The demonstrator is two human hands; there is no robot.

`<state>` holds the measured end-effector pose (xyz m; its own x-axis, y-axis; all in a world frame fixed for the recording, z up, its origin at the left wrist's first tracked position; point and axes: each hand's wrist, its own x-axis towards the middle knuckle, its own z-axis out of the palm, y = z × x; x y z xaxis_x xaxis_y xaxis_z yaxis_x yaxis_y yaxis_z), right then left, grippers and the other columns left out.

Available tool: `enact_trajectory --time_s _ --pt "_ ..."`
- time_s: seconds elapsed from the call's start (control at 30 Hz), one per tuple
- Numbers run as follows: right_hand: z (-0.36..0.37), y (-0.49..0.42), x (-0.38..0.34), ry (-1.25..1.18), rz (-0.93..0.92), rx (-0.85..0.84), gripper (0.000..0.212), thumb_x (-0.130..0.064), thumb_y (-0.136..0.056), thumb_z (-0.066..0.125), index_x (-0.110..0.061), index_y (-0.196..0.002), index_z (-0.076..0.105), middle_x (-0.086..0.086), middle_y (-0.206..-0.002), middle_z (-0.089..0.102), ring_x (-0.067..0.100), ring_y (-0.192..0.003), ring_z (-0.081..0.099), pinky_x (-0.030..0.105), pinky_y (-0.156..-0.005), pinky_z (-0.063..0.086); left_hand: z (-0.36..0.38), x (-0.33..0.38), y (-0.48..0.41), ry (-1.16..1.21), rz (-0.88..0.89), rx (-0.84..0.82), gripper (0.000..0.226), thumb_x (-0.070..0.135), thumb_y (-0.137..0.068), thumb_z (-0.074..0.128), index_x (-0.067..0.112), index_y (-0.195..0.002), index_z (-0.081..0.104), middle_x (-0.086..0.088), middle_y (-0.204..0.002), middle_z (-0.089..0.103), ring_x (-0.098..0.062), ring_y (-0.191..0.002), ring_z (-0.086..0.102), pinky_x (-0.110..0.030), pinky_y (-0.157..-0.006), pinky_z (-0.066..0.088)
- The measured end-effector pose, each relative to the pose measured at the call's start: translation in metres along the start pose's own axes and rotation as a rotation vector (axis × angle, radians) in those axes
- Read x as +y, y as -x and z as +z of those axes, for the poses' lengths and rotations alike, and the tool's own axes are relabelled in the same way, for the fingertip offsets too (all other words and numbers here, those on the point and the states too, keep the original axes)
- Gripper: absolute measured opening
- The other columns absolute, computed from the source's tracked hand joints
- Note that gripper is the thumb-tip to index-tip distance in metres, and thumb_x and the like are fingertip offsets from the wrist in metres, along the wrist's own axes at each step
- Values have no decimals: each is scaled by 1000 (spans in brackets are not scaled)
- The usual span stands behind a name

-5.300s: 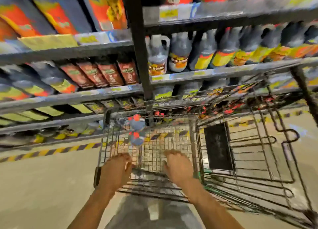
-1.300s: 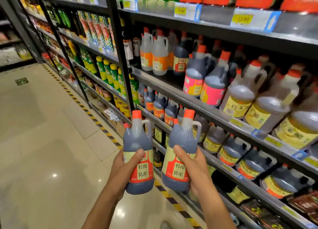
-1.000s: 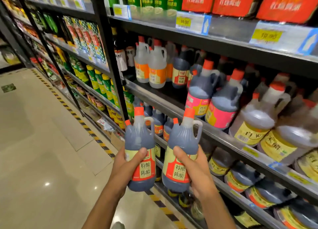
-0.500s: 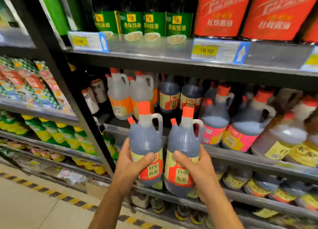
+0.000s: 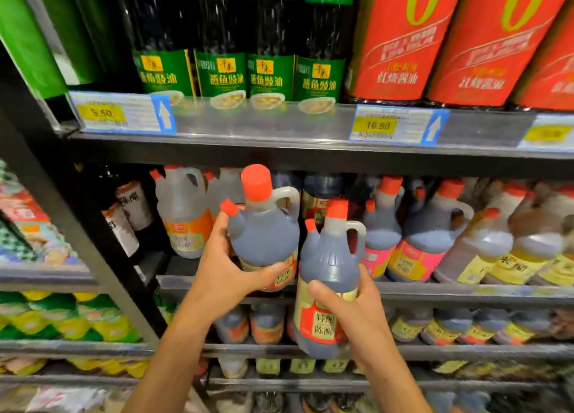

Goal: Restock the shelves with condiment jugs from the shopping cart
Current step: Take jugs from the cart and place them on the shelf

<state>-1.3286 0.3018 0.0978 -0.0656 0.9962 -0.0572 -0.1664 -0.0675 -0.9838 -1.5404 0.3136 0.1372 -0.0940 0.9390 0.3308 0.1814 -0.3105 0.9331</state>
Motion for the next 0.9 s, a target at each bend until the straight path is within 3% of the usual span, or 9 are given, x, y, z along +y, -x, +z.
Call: enact_trajectory --time_s 0.17,0.3,0.57,0.67,0.77,0.9 --pt "-1 -5 -6 26 -23 -1 66 -30 -65 88 -28 -125 61 -1 -110 77 19 -98 76 32 -75 61 2 -7 -13 -93 29 -39 71 9 -64 92 19 -120 50 16 -112 65 -1 -107 64 -18 -81 53" --pt "-1 -7 -11 29 -48 13 64 -26 -66 89 -30 -123 61 -3 -108 78 18 -97 76 31 -74 62 4 -17 -25 -98 -17 0 74 10 -63 93 27 -122 50 12 -114 66 3 -104 65 -15 -78 53" --pt "0 -10 -18 72 -129 57 70 -32 -61 89 -30 -124 60 -8 -109 76 14 -98 75 32 -76 62 9 -37 -38 -198 -51 16 80 35 -56 96 30 -124 54 12 -115 68 -4 -106 66 -28 -85 58" --pt "3 -7 -26 114 -207 81 70 -35 -58 90 -32 -120 58 -14 -107 74 7 -97 73 25 -72 60 12 -45 -36 -183 -86 48 77 37 -56 96 29 -122 57 10 -114 70 -7 -106 67 -35 -90 58" --pt "5 -10 -30 168 -273 103 66 -22 -63 94 -36 -115 57 -23 -103 70 -1 -95 70 15 -69 56 13 -50 -34 -165 -135 75 68 33 -58 96 30 -115 59 9 -110 72 -4 -102 68 -33 -88 59" --pt "15 -16 -26 201 -354 163 82 -35 -56 95 -36 -127 54 -13 -117 66 3 -105 67 17 -77 57 16 -60 -33 -180 -200 116 78 57 -50 93 27 -114 59 9 -112 71 -8 -103 68 -39 -88 59"
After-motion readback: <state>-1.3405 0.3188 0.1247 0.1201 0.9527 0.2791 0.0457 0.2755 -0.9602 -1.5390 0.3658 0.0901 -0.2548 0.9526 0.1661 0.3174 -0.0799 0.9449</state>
